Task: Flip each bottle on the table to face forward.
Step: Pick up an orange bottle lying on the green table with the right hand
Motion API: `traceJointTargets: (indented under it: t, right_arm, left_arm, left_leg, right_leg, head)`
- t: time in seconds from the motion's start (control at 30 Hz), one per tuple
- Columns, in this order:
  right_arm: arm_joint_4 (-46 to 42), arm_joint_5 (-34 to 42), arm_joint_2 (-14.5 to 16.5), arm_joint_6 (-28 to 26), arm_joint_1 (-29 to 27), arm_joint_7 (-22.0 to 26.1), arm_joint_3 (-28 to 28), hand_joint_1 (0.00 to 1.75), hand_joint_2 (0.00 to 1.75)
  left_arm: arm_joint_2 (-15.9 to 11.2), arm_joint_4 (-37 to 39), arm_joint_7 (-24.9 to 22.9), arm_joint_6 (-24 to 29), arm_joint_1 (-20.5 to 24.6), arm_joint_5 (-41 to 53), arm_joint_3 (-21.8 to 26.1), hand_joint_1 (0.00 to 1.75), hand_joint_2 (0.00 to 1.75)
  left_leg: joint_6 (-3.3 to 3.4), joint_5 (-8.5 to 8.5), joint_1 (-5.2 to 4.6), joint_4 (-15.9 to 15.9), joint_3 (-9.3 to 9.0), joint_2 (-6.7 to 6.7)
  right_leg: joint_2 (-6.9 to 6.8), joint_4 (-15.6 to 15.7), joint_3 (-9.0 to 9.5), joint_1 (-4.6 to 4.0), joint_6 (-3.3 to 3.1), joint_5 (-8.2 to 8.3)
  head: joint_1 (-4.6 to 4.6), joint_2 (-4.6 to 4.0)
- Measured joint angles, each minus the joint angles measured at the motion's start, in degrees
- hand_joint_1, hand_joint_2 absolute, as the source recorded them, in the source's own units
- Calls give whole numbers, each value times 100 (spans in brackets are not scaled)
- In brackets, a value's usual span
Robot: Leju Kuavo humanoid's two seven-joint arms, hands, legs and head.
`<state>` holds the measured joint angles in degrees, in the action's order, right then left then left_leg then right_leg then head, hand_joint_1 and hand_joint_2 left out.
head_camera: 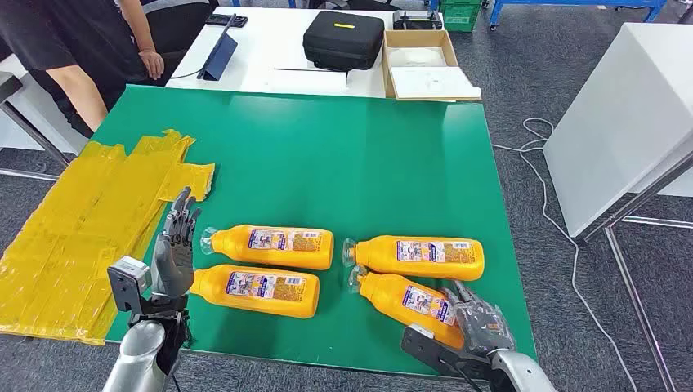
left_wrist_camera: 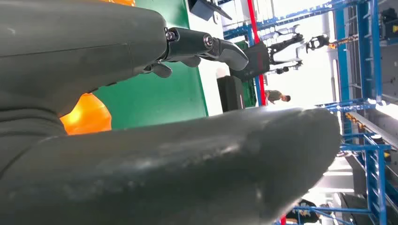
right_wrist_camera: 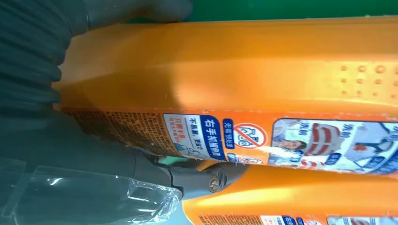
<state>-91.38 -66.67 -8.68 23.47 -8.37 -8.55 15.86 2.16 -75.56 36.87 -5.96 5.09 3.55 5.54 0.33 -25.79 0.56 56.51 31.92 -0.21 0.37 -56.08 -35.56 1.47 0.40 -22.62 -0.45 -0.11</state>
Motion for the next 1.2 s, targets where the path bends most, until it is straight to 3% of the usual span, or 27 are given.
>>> traceJointTargets:
  t: [0.5,0.8,0.93,1.07,1.2]
  right_arm:
    - [78,-192,185,157,44,502,-171,175,175]
    - [55,600,449,259,292,1072,-310,175,175]
    - [-37,971,501,216,490,1357,-452,175,175]
    - [-89,1673,502,109,1080,1770,-638,175,175]
    - [29,2090,561,95,1936,1801,-647,175,175]
  left_arm:
    - [-3,-72,0,115,-61,-174,-44,0,0]
    - [-4,-101,-11,-17,-104,-328,-43,0,0]
    - [-3,-101,-13,-120,-123,-365,-43,0,175]
    - [-2,-92,-13,-306,-132,-387,-46,0,175]
    - [3,3,-15,-493,56,-431,-97,0,175]
  left_leg:
    - [1,-2,1,-1,-1,3]
    - [1,3,2,-1,0,5]
    - [2,6,1,-1,6,6]
    - [3,8,-2,3,4,17]
    - [9,13,-2,10,0,20]
  right_leg:
    - [3,0,8,0,0,0]
    - [3,-1,8,0,-1,1]
    - [4,-3,8,0,0,2]
    - [11,-3,7,1,2,4]
    - [9,-3,8,1,2,5]
  head:
    - [1,0]
    - [0,0]
    - [1,0]
    - [0,0]
    - [1,0]
